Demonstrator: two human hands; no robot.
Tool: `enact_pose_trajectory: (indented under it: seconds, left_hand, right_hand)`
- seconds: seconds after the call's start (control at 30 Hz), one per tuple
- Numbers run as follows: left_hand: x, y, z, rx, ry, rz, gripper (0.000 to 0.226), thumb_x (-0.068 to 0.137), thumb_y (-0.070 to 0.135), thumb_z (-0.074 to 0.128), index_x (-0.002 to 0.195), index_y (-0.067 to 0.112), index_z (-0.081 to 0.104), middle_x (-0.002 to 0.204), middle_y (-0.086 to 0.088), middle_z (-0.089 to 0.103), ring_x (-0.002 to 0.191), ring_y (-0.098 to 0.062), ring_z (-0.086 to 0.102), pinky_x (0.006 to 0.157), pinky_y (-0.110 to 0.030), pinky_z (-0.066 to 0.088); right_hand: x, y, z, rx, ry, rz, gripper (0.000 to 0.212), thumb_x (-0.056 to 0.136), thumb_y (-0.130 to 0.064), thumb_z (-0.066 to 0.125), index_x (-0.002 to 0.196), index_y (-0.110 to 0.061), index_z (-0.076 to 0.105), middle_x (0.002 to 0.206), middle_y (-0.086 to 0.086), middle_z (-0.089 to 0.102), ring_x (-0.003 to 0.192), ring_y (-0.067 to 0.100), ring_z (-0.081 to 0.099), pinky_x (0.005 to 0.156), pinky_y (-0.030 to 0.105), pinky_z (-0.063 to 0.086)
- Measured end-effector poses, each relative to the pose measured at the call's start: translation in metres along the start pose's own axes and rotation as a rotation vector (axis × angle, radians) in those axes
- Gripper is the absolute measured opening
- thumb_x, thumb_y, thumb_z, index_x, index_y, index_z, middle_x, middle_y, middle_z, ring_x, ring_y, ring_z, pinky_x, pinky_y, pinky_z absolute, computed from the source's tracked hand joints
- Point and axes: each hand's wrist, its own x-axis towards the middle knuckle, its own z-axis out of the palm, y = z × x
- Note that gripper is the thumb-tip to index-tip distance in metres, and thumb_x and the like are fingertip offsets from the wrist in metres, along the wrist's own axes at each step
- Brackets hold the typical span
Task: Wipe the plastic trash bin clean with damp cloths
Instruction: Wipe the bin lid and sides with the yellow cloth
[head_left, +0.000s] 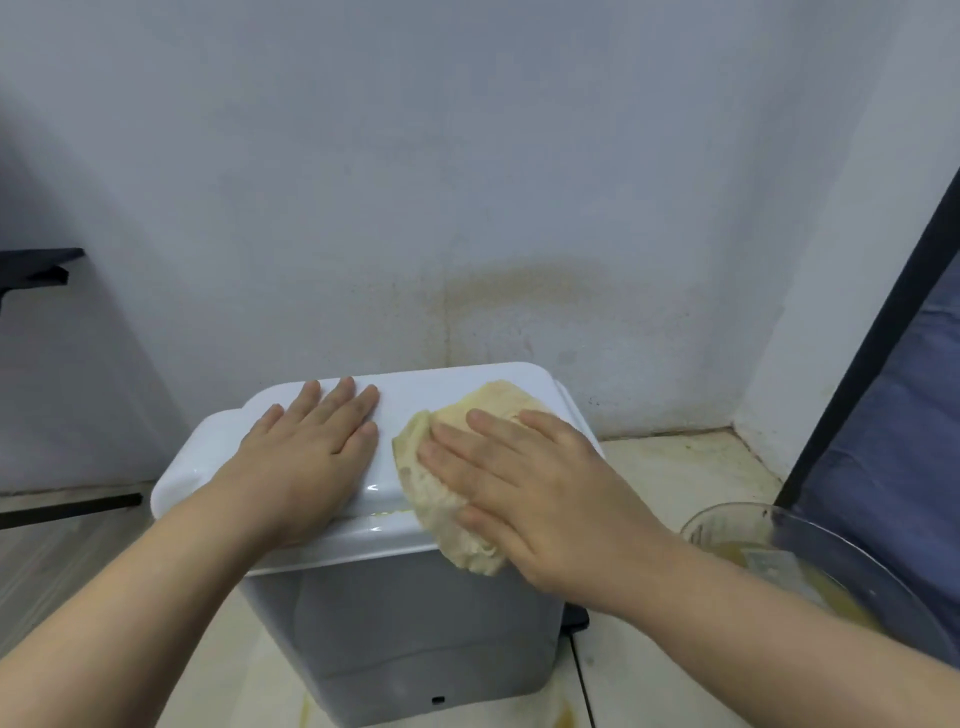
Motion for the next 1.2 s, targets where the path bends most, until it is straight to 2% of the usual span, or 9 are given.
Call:
enact_pose_trajectory:
  seconds: [0.2,0.4,0.53,0.7,0.83,0.93,1.03,1.13,1.2]
  left_hand:
    - [-0.002,0.001,-0.003,0.007,-0.018,0.043,0.05,0.1,0.039,0.01,0.148,0.037,-0.002,0.156,0.018,-0.01,0.144,-0.005,-0.011,0.117,-0.03,-0.004]
    - [-0.005,-0.001,-0.005,0.002,-0.026,0.071,0.049,0.1,0.039,0.012,0.146,0.041,-0.003,0.155,0.022,-0.01,0.144,-0.003,-0.01,0.117,-0.028,-0.004]
    - [-0.004,-0.001,-0.004,-0.009,-0.016,0.075,0.048,0.1,0.04,0.013,0.146,0.041,-0.001,0.154,0.023,-0.008,0.144,-0.002,-0.009,0.118,-0.028,-0.004]
    - [-0.004,0.0,-0.003,0.0,-0.01,0.083,0.048,0.1,0.039,0.013,0.146,0.042,-0.002,0.154,0.023,-0.009,0.144,-0.003,-0.01,0.117,-0.027,-0.004]
    - [-0.006,-0.002,-0.005,-0.002,-0.007,0.087,0.048,0.1,0.04,0.013,0.145,0.043,-0.001,0.152,0.025,-0.008,0.143,-0.002,-0.01,0.117,-0.026,-0.004]
    - [-0.007,-0.003,-0.003,-0.006,-0.013,0.097,0.048,0.099,0.04,0.012,0.145,0.043,-0.002,0.147,0.03,-0.011,0.143,-0.002,-0.01,0.117,-0.026,-0.005]
    - [-0.006,-0.003,-0.004,-0.009,-0.029,0.097,0.047,0.099,0.04,0.011,0.143,0.045,-0.005,0.14,0.033,-0.015,0.143,-0.001,-0.012,0.117,-0.026,-0.006]
    - [-0.006,-0.004,-0.004,-0.008,-0.019,0.109,0.045,0.099,0.041,0.01,0.138,0.049,-0.011,0.139,0.033,-0.018,0.142,0.0,-0.013,0.116,-0.025,-0.006]
    - [-0.008,-0.004,-0.004,-0.024,-0.013,0.125,0.041,0.099,0.04,0.011,0.131,0.052,-0.012,0.141,0.034,-0.016,0.142,0.001,-0.012,0.116,-0.024,-0.006]
  right_hand:
    - [-0.055,0.021,0.022,-0.181,0.233,-0.155,0.051,0.087,-0.024,0.049,0.138,-0.023,0.045,0.147,-0.004,0.039,0.139,0.03,0.031,0.107,0.054,0.032]
    - [-0.034,-0.005,0.034,-0.198,0.252,-0.224,0.052,0.092,-0.034,0.044,0.142,-0.02,0.041,0.149,-0.001,0.038,0.141,0.022,0.029,0.111,0.046,0.028]
    - [-0.066,0.034,0.026,-0.254,0.292,-0.161,0.05,0.089,-0.034,0.043,0.136,-0.018,0.048,0.143,0.001,0.045,0.136,0.023,0.037,0.104,0.05,0.035]
    - [-0.047,-0.012,0.047,-0.109,0.42,-0.032,0.05,0.092,-0.038,0.04,0.135,-0.015,0.05,0.142,0.003,0.048,0.136,0.024,0.038,0.107,0.053,0.033]
    - [-0.061,0.006,0.048,-0.133,0.361,0.003,0.047,0.096,-0.034,0.032,0.139,-0.016,0.043,0.143,0.002,0.046,0.137,0.025,0.036,0.106,0.058,0.03]
    - [-0.071,0.021,0.043,-0.082,0.33,0.149,0.047,0.099,-0.034,0.023,0.141,-0.013,0.033,0.146,0.005,0.038,0.139,0.028,0.028,0.105,0.062,0.026]
    - [-0.053,0.001,0.034,0.018,0.332,0.228,0.048,0.099,-0.033,0.024,0.142,-0.013,0.034,0.147,0.006,0.039,0.141,0.028,0.028,0.11,0.056,0.022]
    - [-0.007,-0.01,0.013,0.098,0.143,0.263,0.05,0.096,-0.034,0.026,0.141,-0.017,0.041,0.147,-0.001,0.042,0.14,0.02,0.031,0.114,0.046,0.013]
    - [0.032,0.006,0.005,0.217,-0.026,0.316,0.052,0.098,-0.039,0.02,0.146,-0.022,0.029,0.155,-0.007,0.027,0.144,0.015,0.017,0.115,0.042,0.002]
